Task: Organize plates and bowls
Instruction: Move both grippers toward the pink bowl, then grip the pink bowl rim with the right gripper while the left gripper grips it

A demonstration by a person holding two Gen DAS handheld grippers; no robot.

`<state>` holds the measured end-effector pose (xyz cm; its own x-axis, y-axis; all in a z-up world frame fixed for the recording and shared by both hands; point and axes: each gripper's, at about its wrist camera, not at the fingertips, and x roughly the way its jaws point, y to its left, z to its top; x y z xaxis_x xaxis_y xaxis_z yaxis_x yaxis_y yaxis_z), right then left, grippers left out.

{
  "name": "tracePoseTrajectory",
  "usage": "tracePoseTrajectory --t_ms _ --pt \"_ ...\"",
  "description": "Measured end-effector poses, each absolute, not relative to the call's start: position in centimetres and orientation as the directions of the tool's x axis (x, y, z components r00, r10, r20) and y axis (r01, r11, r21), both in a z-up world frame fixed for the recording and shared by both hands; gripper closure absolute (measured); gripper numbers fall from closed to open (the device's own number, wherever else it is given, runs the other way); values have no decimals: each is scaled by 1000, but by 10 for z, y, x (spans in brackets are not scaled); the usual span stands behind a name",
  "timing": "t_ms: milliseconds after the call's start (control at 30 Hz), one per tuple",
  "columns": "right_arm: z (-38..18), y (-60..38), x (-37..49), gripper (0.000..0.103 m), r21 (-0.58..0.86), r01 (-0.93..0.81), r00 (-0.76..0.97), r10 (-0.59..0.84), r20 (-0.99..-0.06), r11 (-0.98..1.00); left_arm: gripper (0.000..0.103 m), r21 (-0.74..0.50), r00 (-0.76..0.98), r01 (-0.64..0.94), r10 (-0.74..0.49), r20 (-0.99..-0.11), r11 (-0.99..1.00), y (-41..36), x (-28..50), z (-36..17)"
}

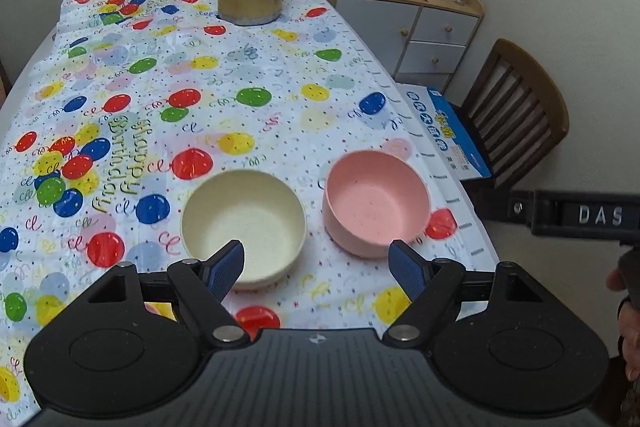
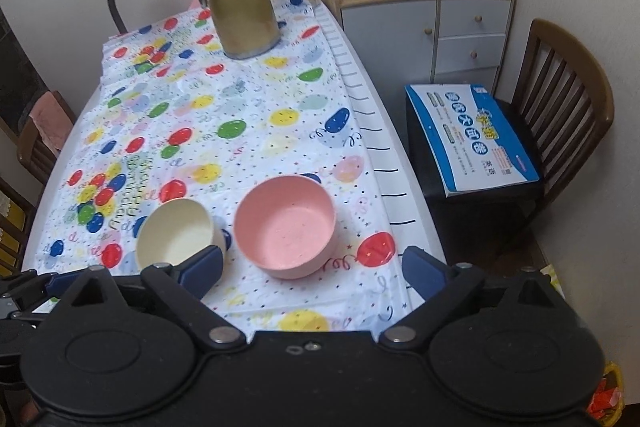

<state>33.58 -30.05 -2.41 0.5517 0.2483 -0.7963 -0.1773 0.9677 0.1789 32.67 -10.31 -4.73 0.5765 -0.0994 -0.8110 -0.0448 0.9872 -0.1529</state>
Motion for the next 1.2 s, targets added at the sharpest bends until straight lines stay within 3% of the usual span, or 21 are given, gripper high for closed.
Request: tracePoseTrajectory --t_ms 233,600,1000,1200 --pt "-51 -309 365 14 202 -157 496 254 -830 967 24 -114 570 -68 -55 -819 991 -99 367 -57" --pt "-79 -313 393 23 219 -155 442 266 -857 963 24 -120 546 -30 -84 -834 992 -112 417 -80" --pt "-106 -310 411 46 267 -140 392 300 -870 954 25 -146 493 -6 -124 -861 989 -128 449 -107" --pt "-114 -307 416 57 283 -136 371 313 -874 950 49 -149 472 -2 -131 -872 989 -133 451 -118"
